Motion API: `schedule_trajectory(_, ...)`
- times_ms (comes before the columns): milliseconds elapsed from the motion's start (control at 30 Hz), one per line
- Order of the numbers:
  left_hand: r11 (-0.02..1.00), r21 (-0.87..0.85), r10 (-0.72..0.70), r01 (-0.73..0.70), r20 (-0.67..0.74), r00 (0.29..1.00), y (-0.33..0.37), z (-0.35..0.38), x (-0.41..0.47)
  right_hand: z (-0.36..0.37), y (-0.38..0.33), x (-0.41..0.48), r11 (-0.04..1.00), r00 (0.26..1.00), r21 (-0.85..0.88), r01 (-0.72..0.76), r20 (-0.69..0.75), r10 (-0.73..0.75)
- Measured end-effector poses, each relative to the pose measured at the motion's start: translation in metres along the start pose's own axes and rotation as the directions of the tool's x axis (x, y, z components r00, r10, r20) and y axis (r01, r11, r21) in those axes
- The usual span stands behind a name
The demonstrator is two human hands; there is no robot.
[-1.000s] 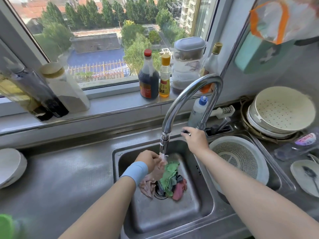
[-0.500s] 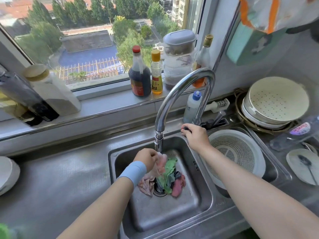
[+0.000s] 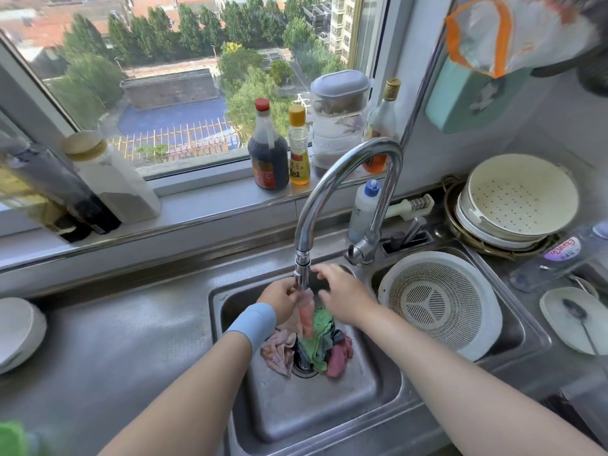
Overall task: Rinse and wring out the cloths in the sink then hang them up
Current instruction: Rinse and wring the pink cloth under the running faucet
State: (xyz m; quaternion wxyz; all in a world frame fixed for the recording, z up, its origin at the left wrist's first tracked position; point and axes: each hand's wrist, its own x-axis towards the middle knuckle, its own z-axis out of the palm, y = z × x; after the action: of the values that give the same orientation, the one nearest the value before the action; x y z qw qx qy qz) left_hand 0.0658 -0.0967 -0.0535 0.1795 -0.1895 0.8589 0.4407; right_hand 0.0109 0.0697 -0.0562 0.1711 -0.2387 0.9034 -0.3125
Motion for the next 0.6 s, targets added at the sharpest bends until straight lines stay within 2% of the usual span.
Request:
schedule_trajectory(33, 1.000, 0.010, 0.018, -0.018, -0.003, 1.000, -0.001, -0.001, -0.001, 0.009, -0.004, -0.001, 0.998, 0.987, 0.031, -0.045, 0.158, 0.039)
schedule_trajectory(67, 0.999, 0.019, 0.032, -0.032, -0.010, 0.999, -0.004, -0.003, -0.002, 0.016, -0.005, -0.002, 0.996, 0.969, 0.030, -0.082, 0.237, 0.073)
schedule_trajectory(100, 0.999, 0.017, 0.042, -0.042, -0.019, 0.999, -0.007, -0.005, -0.004, 0.023, -0.007, -0.001, 0.994, 0.966, 0.003, -0.107, 0.239, 0.103)
schedule_trajectory(167, 0.999, -0.014, 0.046, -0.047, -0.046, 0.998, -0.013, -0.011, -0.008, 0.029, -0.007, 0.000, 0.988, 0.976, -0.014, -0.157, 0.153, 0.157)
schedule_trajectory(300, 0.998, -0.060, -0.026, 0.015, -0.194, 0.981, -0.030, -0.016, -0.014, 0.034, -0.005, 0.002, 0.956, 0.977, 0.203, -0.211, 0.070, 0.201)
schedule_trajectory(400, 0.964, -0.236, -0.194, 0.125, -0.298, 0.934, -0.039, -0.009, -0.019, 0.038, -0.016, 0.002, 0.799, 0.945, 0.507, -0.324, 0.128, 0.302)
schedule_trajectory(467, 0.912, -0.338, -0.328, 0.233, -0.260, 0.908, -0.042, 0.001, -0.020, 0.043, -0.023, 0.003, 0.703, 0.929, 0.614, -0.359, 0.158, 0.336)
schedule_trajectory(500, 0.850, -0.437, -0.403, 0.296, -0.177, 0.898, -0.042, 0.007, -0.020, 0.045, -0.027, 0.003, 0.665, 0.917, 0.641, -0.382, 0.173, 0.360)
schedule_trajectory(533, 0.730, -0.587, -0.458, 0.350, -0.040, 0.888, -0.039, 0.013, -0.019, 0.048, -0.030, 0.002, 0.619, 0.901, 0.669, -0.412, 0.197, 0.386)
schedule_trajectory(567, 0.562, -0.735, -0.457, 0.379, 0.106, 0.883, -0.036, 0.018, -0.018, 0.051, -0.033, 0.001, 0.564, 0.889, 0.704, -0.431, 0.225, 0.399)
schedule_trajectory(600, 0.402, -0.837, -0.420, 0.372, 0.193, 0.887, -0.032, 0.021, -0.016, 0.054, -0.035, 0.000, 0.518, 0.883, 0.733, -0.440, 0.249, 0.397)
